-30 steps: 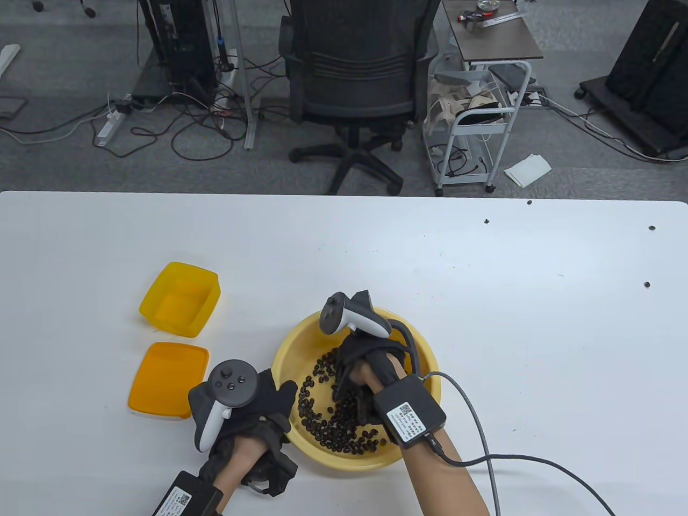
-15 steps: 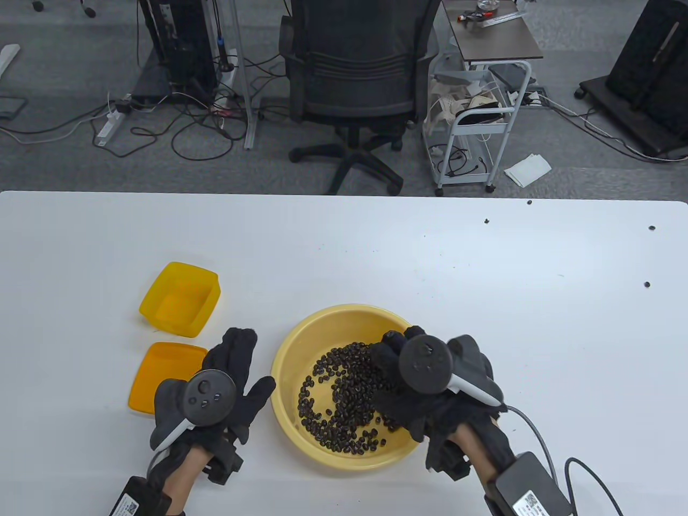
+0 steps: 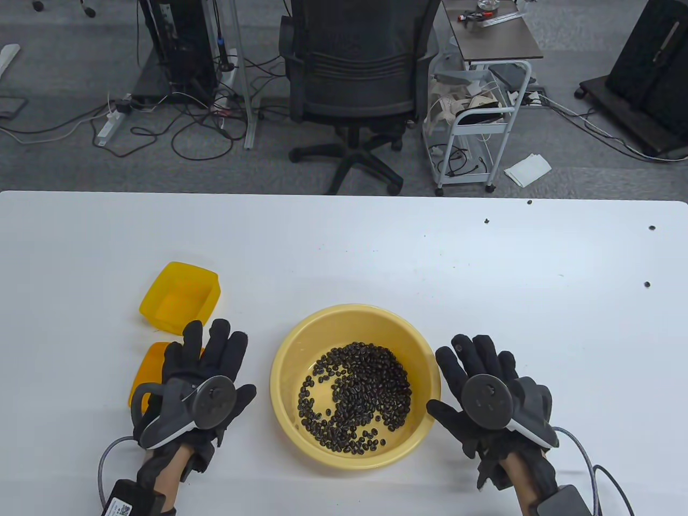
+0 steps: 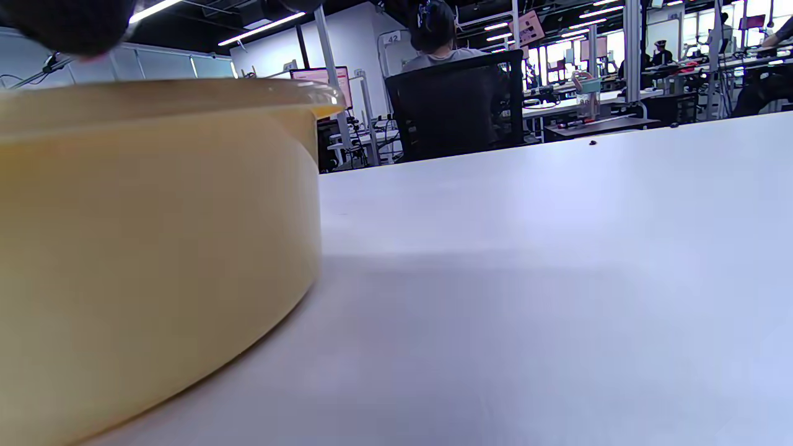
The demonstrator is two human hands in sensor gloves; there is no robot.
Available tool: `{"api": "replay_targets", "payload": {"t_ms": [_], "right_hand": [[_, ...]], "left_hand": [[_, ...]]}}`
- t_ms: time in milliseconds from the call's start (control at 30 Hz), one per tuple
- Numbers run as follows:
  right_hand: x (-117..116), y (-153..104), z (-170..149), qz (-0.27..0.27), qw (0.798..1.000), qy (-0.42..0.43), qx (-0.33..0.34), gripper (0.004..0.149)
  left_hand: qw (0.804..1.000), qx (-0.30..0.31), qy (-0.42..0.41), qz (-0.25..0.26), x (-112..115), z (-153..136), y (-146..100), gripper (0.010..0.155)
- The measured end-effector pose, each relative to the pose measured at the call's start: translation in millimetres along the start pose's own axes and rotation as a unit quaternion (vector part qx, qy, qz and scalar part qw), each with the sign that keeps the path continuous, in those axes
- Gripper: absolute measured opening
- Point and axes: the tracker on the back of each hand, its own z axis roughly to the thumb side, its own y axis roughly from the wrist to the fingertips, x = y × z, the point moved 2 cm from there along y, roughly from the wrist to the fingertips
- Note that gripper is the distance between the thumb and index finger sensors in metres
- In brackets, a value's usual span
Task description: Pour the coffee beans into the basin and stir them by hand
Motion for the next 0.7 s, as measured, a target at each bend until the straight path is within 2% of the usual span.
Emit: {"api": "replay_targets", "payload": {"t_ms": [333,700], "right_hand": [[3.8,-7.2,6.2,-0.006,1.000,-0.007,0.008,0.086],[-1.5,-6.0,5.5,0.019,1.000,0.008,0.008,0.086]], "left_hand": [[1.000,0.012,-0.016,-0.001,-2.1,3.1,-4.2,0.087],[0.999,0.022,-0.024,-0.005,-0.7,5.7,-3.7,0.086]]}}
